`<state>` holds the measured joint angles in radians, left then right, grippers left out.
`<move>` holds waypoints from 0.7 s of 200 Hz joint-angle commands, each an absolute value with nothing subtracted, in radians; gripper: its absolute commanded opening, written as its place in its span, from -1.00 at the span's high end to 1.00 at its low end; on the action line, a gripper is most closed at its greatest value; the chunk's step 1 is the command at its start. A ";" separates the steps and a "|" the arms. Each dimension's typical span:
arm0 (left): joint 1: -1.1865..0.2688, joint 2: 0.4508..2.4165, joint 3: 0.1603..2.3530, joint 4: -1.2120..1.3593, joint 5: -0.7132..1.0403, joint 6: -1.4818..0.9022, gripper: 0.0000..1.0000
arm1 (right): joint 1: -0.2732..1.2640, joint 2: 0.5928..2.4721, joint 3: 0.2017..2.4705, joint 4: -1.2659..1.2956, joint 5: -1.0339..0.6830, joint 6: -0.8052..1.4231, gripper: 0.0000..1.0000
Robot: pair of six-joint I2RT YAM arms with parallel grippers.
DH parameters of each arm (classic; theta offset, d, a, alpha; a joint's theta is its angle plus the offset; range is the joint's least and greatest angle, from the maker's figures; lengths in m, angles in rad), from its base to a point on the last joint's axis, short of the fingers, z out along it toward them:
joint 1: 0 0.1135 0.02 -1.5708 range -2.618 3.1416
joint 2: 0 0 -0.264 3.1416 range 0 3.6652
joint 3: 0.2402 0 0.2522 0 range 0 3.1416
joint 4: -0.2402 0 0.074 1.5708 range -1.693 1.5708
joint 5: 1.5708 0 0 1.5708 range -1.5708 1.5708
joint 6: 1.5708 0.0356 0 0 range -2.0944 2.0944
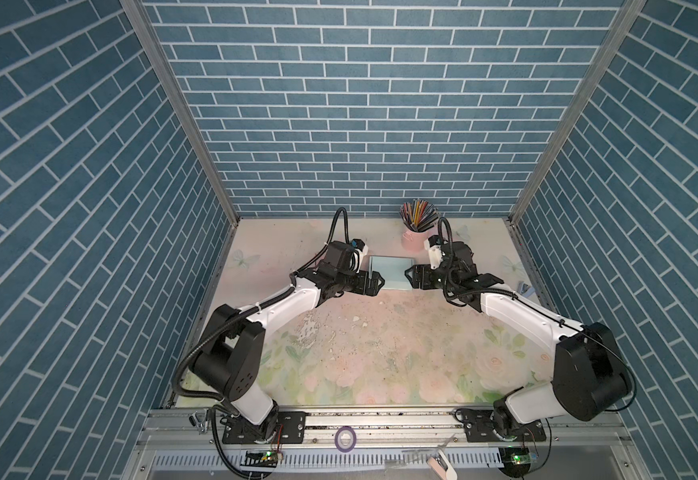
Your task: Fold the paper box
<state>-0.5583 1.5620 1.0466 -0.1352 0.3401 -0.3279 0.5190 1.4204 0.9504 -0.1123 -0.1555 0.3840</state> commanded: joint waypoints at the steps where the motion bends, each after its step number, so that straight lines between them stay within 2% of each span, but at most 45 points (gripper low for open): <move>1: -0.577 1.434 0.962 -0.193 0.311 -0.305 -0.99 | 0.545 1.315 0.889 -0.146 -0.076 0.348 -0.58; 49: -0.581 1.123 0.796 -0.365 0.204 -0.295 -0.99 | 0.550 1.067 0.714 -0.139 0.031 0.329 -0.68; 85: -0.577 0.937 0.713 -0.506 0.062 -0.304 -0.99 | 0.539 0.981 0.649 -0.185 0.121 0.317 -0.71; 89: -0.577 0.917 0.703 -0.510 0.046 -0.312 -0.99 | 0.535 0.973 0.639 -0.184 0.134 0.321 -0.75; 92: -0.577 0.903 0.702 -0.509 0.037 -0.319 -0.99 | 0.531 0.965 0.631 -0.184 0.141 0.324 -0.93; 97: -0.577 0.879 0.678 -0.508 0.023 -0.329 -0.99 | 0.523 0.953 0.616 -0.179 0.147 0.328 -0.96; 140: -0.576 0.736 0.609 -0.524 -0.176 -0.386 -0.99 | 0.478 0.757 0.473 -0.122 0.338 0.337 -0.97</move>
